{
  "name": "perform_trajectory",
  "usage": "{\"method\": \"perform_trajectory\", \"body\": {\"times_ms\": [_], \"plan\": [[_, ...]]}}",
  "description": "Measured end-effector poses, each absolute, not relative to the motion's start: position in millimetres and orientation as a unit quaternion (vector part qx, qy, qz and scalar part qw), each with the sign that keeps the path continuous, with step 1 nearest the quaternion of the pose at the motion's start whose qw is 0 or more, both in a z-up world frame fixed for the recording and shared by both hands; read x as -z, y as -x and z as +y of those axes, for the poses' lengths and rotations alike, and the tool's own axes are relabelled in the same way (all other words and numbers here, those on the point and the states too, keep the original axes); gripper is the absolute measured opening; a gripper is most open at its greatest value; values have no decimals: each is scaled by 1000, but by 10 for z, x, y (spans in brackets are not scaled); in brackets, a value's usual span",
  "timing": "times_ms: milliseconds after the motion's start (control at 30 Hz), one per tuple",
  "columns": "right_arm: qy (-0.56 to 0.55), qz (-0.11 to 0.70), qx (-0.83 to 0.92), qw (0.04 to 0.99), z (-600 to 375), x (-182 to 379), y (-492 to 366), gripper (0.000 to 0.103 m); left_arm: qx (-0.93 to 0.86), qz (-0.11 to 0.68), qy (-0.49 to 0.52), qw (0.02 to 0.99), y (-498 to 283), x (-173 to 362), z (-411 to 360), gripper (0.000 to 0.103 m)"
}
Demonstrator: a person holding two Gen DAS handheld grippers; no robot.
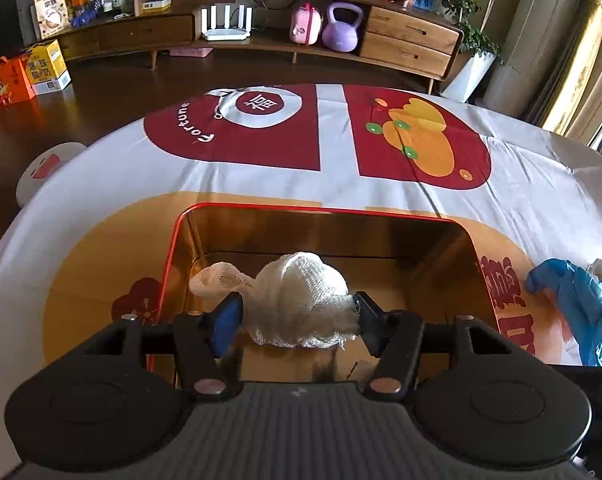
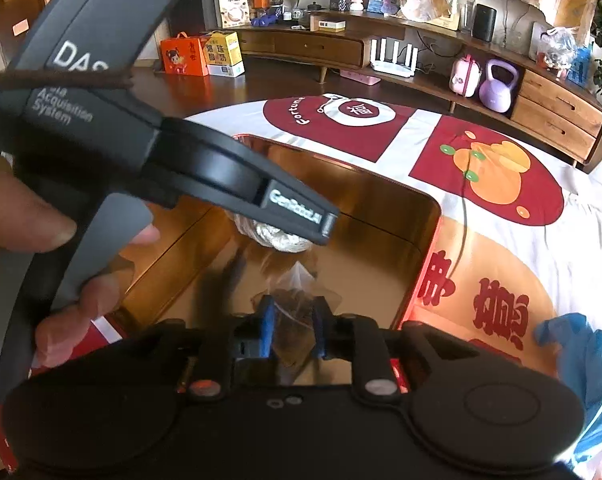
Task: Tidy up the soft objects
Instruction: 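Open the left tool dropping the gauze into the tin while the right tool releases the tea bag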
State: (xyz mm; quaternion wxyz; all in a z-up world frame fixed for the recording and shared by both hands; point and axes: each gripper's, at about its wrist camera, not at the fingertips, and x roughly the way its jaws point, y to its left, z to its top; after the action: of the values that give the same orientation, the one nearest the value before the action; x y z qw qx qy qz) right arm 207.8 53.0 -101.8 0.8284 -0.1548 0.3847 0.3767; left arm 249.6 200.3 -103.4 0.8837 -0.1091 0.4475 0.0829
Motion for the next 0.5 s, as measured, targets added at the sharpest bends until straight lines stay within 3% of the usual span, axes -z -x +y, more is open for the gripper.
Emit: {"method": "perform_trajectory", "body": {"times_ms": [133,500], "plan": [[145,382,-379,830,482,960,-2047,31,-84,439,114,887,-2426,972,2018,67],[128,362,-381,841,237,696,-1873,41,-81,409,112,902,-2135,696,1946,67]]}}
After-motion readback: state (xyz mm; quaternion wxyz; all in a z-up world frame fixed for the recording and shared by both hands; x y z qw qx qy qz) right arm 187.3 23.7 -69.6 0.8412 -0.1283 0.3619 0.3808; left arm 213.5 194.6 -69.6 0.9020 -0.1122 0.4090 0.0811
